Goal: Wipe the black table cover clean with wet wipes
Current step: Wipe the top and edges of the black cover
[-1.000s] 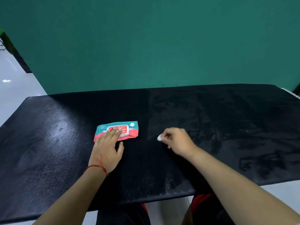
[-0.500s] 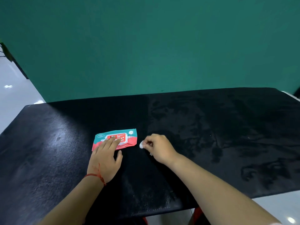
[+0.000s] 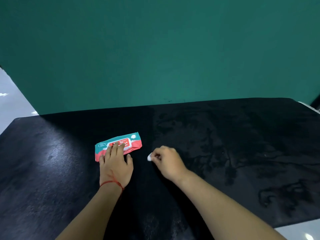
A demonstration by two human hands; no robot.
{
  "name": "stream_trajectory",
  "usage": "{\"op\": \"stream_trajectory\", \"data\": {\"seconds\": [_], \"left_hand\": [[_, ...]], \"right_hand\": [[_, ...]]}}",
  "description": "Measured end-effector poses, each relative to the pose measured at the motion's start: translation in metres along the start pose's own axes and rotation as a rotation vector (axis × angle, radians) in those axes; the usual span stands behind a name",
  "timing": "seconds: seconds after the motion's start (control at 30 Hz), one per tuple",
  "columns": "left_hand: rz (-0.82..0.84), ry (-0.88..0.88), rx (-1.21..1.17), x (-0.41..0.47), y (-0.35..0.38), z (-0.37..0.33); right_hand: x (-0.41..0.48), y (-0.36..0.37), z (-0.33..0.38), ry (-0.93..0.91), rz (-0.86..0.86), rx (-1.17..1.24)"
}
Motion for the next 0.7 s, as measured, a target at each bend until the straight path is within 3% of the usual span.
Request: {"op": "stream_trajectory", "data": {"seconds": [0.13,0.27,0.4,0.57,0.7], "left_hand": [[-0.040,-0.004,0.010,-0.001,0.003,0.000],[-0.063,-0.009,0.020,0.001,0.006,0.000],[-0.069,-0.018,0.032,0.002,0.007,-0.002],[-0.072,-0.022,0.047,0.003,0.005,-0.003],[-0.072,-0.023,0.055,0.003,0.005,-0.003]], "right_hand": [[0.003,-0.025,-0.019,0.014,0.095,0.022],[0.034,-0.069,-0.054,0.191,-0.069,0.070],[0.070,-0.063,-0.053,0.282,-0.151,0.070],[0.086,-0.025,-0.017,0.220,-0.160,0.066],[0.063,-0.001,0.009,0.089,-0.038,0.043]]}}
Point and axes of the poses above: each hand's wrist, its own x-axis towards the middle knuckle, its own y-axis out of the palm, z = x × y, the point moved 1 cm from there along x, towards the middle knuckle, and after that the axes turned 13 degrees about y, right-handed, at the moved point
